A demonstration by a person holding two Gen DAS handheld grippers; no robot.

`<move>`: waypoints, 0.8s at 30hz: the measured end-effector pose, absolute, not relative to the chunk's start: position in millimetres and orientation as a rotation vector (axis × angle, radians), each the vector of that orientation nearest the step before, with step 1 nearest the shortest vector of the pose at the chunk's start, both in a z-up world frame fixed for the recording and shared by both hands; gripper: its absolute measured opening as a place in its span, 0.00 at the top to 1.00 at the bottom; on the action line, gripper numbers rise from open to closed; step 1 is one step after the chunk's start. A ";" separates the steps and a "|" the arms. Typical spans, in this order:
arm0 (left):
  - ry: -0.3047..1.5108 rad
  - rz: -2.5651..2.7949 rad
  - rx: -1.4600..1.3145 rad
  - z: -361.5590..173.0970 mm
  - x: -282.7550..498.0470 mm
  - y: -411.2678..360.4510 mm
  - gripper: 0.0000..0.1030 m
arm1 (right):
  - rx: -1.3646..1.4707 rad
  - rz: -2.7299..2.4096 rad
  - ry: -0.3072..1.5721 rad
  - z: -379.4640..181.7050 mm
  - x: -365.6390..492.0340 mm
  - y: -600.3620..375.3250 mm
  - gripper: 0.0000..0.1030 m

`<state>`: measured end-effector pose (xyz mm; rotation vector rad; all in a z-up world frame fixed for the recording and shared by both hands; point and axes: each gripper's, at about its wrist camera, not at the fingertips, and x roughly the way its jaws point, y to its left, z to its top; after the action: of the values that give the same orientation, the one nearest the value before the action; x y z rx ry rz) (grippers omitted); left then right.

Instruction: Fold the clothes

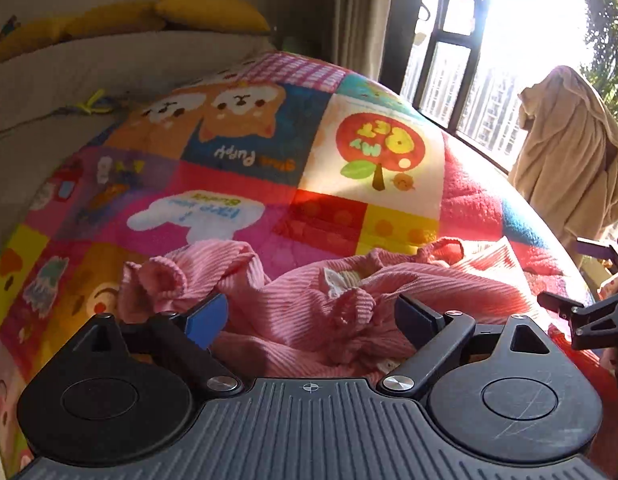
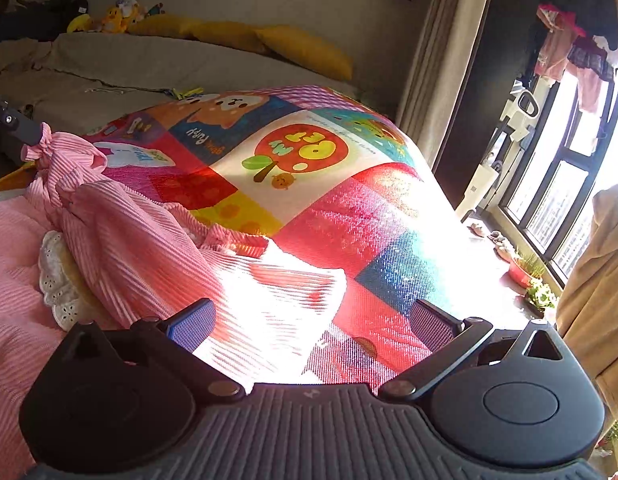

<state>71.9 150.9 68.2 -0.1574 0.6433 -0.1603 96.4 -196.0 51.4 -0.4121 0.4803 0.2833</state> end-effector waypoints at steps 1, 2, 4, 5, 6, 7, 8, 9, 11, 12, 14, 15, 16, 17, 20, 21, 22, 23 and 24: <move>0.638 -0.118 -0.192 70.5 70.7 161.5 0.09 | -0.408 0.283 0.486 49.4 96.3 -196.2 0.00; 0.643 -0.062 -0.222 70.3 73.4 170.2 0.09 | -0.403 0.282 0.490 48.7 95.8 -196.2 0.00; 0.659 0.052 -0.285 65.8 81.0 186.0 0.09 | -0.388 0.278 0.493 49.5 94.7 -196.3 0.00; 0.668 0.092 -0.312 60.7 85.2 191.8 0.09 | -0.383 0.277 0.491 50.5 92.8 -196.8 0.00; 0.672 0.112 -0.317 56.0 89.1 194.3 0.09 | -0.379 0.275 0.489 51.9 90.6 -198.5 0.00; 0.675 0.126 -0.294 50.7 94.2 193.8 0.09 | -0.374 0.273 0.487 53.2 88.3 -200.3 0.00; 0.677 0.140 -0.270 45.5 99.3 193.2 0.09 | -0.370 0.271 0.485 54.6 86.1 -202.1 0.00; 0.674 0.155 -0.241 40.4 104.2 191.5 0.09 | -0.370 0.265 0.486 55.4 83.7 -204.7 0.00; 0.650 0.168 -0.203 32.4 113.0 189.3 0.09 | -0.369 0.245 0.493 55.2 80.4 -210.6 0.00; 0.633 0.167 -0.193 29.3 117.1 188.6 0.10 | -0.368 0.235 0.497 55.1 78.7 -213.5 0.00; 0.608 0.154 -0.160 24.6 124.7 185.4 0.22 | -0.358 0.214 0.507 53.8 76.8 -220.5 0.00; 0.601 0.144 -0.140 23.0 128.3 183.2 0.39 | -0.351 0.203 0.512 53.1 75.6 -224.9 0.00; 0.609 0.146 -0.121 21.9 130.9 181.0 0.45 | -0.343 0.191 0.517 52.4 74.4 -229.4 0.00; 0.616 0.149 -0.102 21.3 131.4 179.1 0.50 | -0.336 0.185 0.519 51.9 73.8 -233.1 0.00; 0.628 0.144 -0.048 26.3 124.0 173.0 0.74 | -0.304 0.166 0.520 50.2 73.5 -246.6 0.00; 0.625 0.135 -0.066 35.8 119.4 172.8 0.78 | -0.289 0.159 0.521 49.4 75.0 -250.1 0.00; 0.621 0.126 -0.084 45.3 114.8 172.7 0.78 | -0.273 0.155 0.522 48.7 76.6 -253.5 0.00; 0.614 0.114 -0.103 56.1 109.9 172.1 0.79 | -0.261 0.153 0.522 48.3 77.7 -256.0 0.00; 0.590 0.082 -0.135 74.2 103.5 169.1 0.79 | -0.244 0.153 0.522 47.9 79.4 -258.7 0.00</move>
<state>103.5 169.1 74.2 -0.1348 0.5902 0.0819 79.4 -258.7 47.9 -0.2438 0.5216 0.1526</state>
